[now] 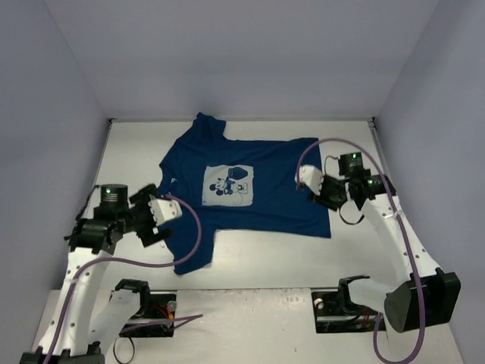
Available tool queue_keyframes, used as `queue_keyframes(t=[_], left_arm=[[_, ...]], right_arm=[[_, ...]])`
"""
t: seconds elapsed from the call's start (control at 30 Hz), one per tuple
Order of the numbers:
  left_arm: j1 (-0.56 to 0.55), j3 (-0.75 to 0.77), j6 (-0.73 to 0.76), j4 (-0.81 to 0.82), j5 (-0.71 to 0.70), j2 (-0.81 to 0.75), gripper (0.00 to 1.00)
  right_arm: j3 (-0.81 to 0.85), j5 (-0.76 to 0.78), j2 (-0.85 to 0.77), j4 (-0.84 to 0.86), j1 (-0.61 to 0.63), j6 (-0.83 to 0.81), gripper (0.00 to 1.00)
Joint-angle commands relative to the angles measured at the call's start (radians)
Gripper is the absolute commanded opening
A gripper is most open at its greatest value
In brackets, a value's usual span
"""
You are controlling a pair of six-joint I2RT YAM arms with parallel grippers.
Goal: Fold and stack the t-shirts
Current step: Grap the side of the flattened tshirt closest away from the robot with both arms
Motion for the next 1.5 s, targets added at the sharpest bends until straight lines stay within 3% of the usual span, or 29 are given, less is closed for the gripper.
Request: queue_keyframes(t=[0.0,0.13,0.37,0.47,0.67,0.87,0.97,1.1,1.47], left_arm=[[-0.021,-0.115,0.398,-0.234,0.038,0.088,0.92],[-0.049,-0.211,0.657,-0.278,0.016,0.100,0.92],[-0.058,-0.334,1.123,-0.277,0.128,0.133,0.92],[-0.063,-0.347,1.204,-0.267,0.141,0.180,0.92],[-0.051,-0.269,1.018,-0.160,0.142,0.333,0.87],[0.069,-0.185,0.887,-0.036,0.152,0.405,0.83],[0.153,-0.137,0.884,-0.032,0.157,0.456,0.82],[0.246,-0.120,0.990,-0.032,0.137,0.528,0.82],[0.267,-0.039,1.039,0.009,0.107,0.734,0.77]], right_arm=[[-0.175,-0.024,-0.027,-0.051,-0.024,-0.265,0.37],[-0.267,-0.006,-0.075,-0.048,-0.036,-0.393,0.37],[-0.300,-0.064,-0.046,-0.022,-0.041,-0.460,0.45],[-0.320,-0.067,-0.040,0.012,-0.042,-0.478,0.45],[-0.351,-0.041,0.016,0.075,-0.045,-0.484,0.44],[-0.338,-0.047,0.097,0.121,-0.055,-0.509,0.43],[-0.321,-0.051,0.154,0.138,-0.056,-0.511,0.42],[-0.307,-0.057,0.177,0.156,-0.057,-0.518,0.42],[-0.305,-0.051,0.254,0.194,-0.058,-0.534,0.43]])
